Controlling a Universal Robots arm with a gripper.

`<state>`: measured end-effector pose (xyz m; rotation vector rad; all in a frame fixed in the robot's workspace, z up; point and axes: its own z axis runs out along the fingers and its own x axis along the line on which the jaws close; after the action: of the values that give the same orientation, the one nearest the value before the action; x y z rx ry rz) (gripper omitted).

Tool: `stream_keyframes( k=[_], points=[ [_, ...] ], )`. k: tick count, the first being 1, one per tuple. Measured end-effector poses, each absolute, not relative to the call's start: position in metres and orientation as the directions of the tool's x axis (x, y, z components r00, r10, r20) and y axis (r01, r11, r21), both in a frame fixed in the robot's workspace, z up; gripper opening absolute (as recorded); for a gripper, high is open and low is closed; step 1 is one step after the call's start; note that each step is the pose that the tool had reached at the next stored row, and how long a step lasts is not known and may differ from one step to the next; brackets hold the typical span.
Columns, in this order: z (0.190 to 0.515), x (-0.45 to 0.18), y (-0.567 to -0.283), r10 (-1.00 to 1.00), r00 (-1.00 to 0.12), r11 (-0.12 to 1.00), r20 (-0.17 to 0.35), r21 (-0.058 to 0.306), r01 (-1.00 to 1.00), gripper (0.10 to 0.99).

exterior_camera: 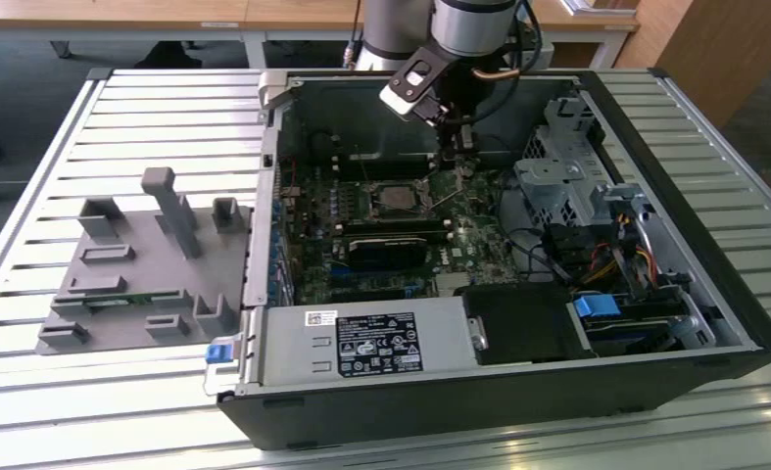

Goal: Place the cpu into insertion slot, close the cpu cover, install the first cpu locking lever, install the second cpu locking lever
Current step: 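Close the cpu cover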

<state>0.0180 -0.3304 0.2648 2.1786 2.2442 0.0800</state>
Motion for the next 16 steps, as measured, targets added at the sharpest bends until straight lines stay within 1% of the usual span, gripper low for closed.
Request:
stream_keyframes(
  k=[16],
  points=[
    [0.261, 0.047, -0.325, 0.999, -0.03, 0.029, 0.026, 0.044, 0.999, 0.106]
  ],
)
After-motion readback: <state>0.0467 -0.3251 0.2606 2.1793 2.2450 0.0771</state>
